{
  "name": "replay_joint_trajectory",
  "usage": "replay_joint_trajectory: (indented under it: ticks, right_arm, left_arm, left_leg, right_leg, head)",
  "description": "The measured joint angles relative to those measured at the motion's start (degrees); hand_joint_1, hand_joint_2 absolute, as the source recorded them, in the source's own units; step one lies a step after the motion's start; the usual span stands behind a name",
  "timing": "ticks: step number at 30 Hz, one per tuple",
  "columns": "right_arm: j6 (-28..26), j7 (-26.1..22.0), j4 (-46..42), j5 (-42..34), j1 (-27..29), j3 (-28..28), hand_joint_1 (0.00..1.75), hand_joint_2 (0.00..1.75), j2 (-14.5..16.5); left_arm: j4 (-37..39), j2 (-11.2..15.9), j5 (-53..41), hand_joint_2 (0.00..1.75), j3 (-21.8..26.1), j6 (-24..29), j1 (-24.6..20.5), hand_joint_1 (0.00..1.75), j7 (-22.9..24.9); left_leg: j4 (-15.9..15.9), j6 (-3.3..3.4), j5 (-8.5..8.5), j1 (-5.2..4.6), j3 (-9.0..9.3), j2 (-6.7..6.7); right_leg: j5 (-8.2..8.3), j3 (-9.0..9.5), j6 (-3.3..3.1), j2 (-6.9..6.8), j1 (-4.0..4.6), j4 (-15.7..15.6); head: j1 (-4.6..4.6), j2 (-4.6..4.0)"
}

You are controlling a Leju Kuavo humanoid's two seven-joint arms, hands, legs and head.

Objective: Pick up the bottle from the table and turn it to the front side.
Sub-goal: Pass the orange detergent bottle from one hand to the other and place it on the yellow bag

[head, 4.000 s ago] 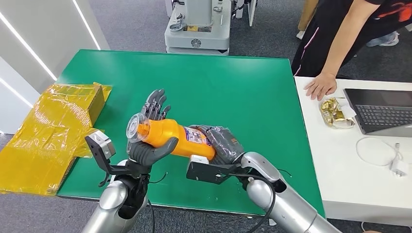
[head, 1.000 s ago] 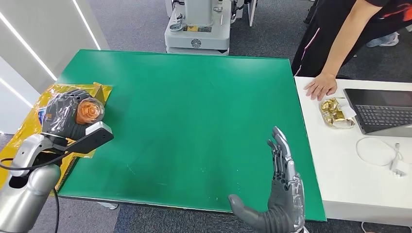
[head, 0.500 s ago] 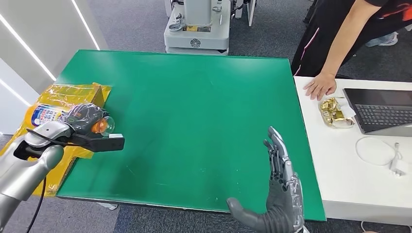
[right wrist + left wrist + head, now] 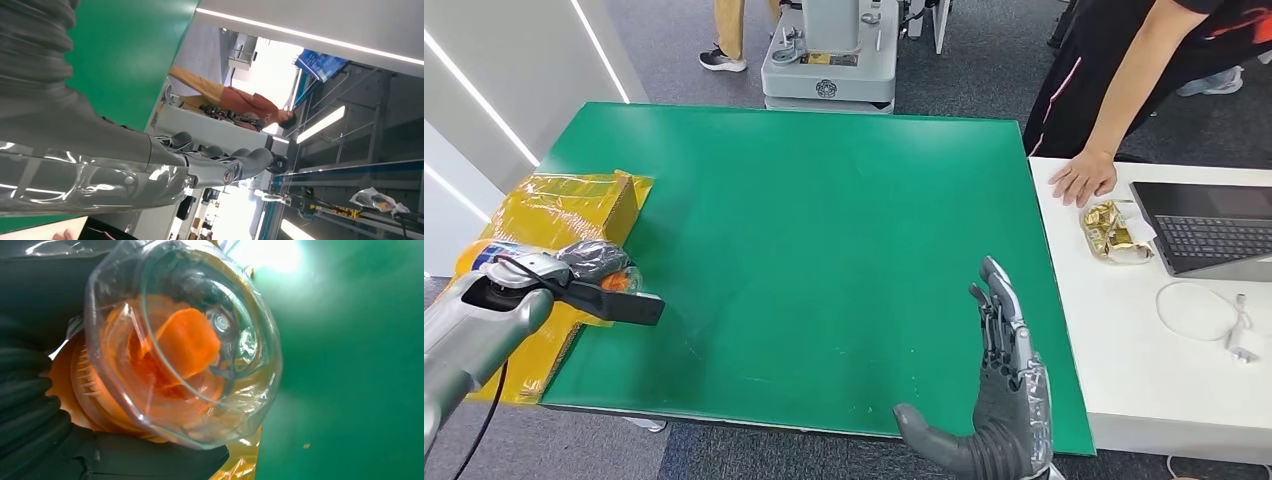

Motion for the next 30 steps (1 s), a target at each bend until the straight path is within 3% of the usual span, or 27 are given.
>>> replay_joint_trajectory:
  ticks: [7,15,16,19,20,30]
  right_arm:
    - [2.04,0.63,0.16,-0.91,-0.54,0.0,0.0,1.75,0.43]
    - [3.05,0.64,0.14,-0.93,-0.5,0.0,0.0,1.75,0.62]
    - [3.07,0.64,0.14,-0.89,-0.45,0.0,0.0,1.75,0.62]
    - [3.12,0.64,0.14,-0.65,-0.07,0.0,0.0,1.75,0.62]
    - [3.15,0.64,0.14,-0.58,0.08,0.0,0.0,1.75,0.62]
    - [3.98,0.64,0.12,-0.49,0.56,-0.02,0.0,1.75,0.64]
  left_arm:
    - [6.9,-1.39,-2.46,1.75,-3.48,0.26,-4.72,1.75,-1.85]
    - [9.51,-3.29,-4.55,1.75,-6.2,3.33,-6.04,1.73,-2.15]
    - [9.74,-3.54,-4.53,1.75,-6.38,3.47,-6.02,1.42,-2.15]
    - [10.34,-4.32,-4.31,1.75,-6.75,4.01,-5.59,0.18,-1.89]
    - [10.5,-4.53,-4.16,1.75,-6.78,4.13,-5.29,0.08,-1.68]
    - [10.97,-3.85,-2.57,1.75,-6.8,2.72,-3.07,0.07,-1.55]
  left_leg:
    - [0.01,-0.01,0.01,0.0,0.01,-0.01]
    - [0.01,-0.02,0.01,-0.01,0.0,0.01]
    - [0.01,-0.02,0.01,-0.01,0.0,0.01]
    - [0.0,-0.02,0.01,-0.01,0.0,-0.01]
    - [0.0,-0.02,0.01,-0.01,0.0,0.0]
    - [-0.03,-0.03,0.0,0.0,0.09,0.03]
  right_leg:
    - [0.02,0.01,0.0,-0.01,0.0,0.0]
    - [0.01,0.0,0.0,0.01,0.0,0.0]
    - [0.01,0.0,0.0,0.01,0.0,0.0]
    - [0.01,0.02,0.0,-0.01,0.0,0.0]
    - [0.01,0.02,0.0,0.0,0.0,0.0]
    - [0.0,0.1,-0.01,0.0,0.0,0.03]
  head:
    - [0.01,0.0]
    - [0.01,0.0]
    - [0.01,0.0]
    - [0.01,0.0]
    - [0.01,0.0]
    - [0.01,0.0]
